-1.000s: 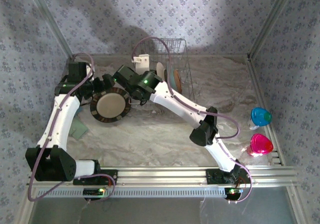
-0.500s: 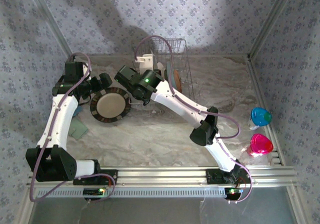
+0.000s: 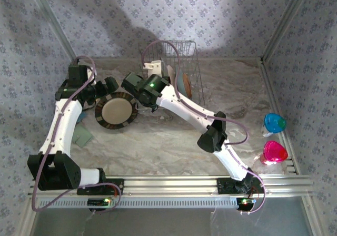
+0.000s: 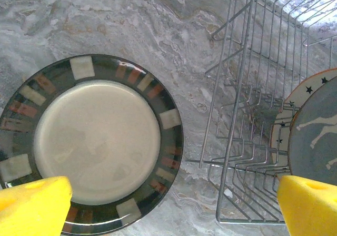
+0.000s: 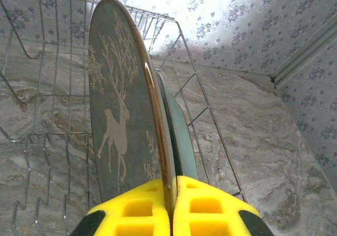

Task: Load the plates into the dish rack

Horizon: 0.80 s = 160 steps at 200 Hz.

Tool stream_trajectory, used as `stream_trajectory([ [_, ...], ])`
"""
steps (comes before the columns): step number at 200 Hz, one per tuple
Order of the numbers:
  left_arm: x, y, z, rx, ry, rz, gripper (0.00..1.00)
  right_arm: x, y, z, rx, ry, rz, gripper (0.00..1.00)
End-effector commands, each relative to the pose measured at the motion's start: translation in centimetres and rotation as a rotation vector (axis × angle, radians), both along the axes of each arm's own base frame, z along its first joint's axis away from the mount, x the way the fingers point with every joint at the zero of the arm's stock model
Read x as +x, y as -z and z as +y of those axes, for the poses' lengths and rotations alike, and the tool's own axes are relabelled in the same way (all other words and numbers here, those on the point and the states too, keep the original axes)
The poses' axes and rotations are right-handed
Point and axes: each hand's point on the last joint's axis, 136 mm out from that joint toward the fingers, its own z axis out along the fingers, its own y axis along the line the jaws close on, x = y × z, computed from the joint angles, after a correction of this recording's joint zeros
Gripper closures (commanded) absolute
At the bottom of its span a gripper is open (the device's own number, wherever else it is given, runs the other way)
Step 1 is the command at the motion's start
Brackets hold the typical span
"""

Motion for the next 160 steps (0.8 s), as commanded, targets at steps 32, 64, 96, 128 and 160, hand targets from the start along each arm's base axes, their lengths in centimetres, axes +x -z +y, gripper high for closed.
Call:
stream_trajectory([
  [32,0.2,0.3,-0.1,-0.015,0.003,0.002,0.01,1.2,-0.4,-1.1,-0.040,0.063,-0.064,1.00],
  [64,0.2,0.5,-0.1,-0.018,0.003,0.009,0.01,1.6,0.7,-0.2,-0.021,0.043,-0.034,1.00],
  [96,0.3,0.9,-0.3,-0.030,0.008,0.021,0.01,2.1,2.2,0.0,-0.019,0.041,0.001,1.00],
  [128,0.4,1.1,-0.3,-0.028,0.009,0.026,0.01,2.1,3.3,1.1,0.002,0.029,0.006,1.00],
  [160,0.5,1.2,-0.4,-0.031,0.011,0.032,0.01,1.9,4.5,3.0,0.001,-0.010,0.017,1.00],
])
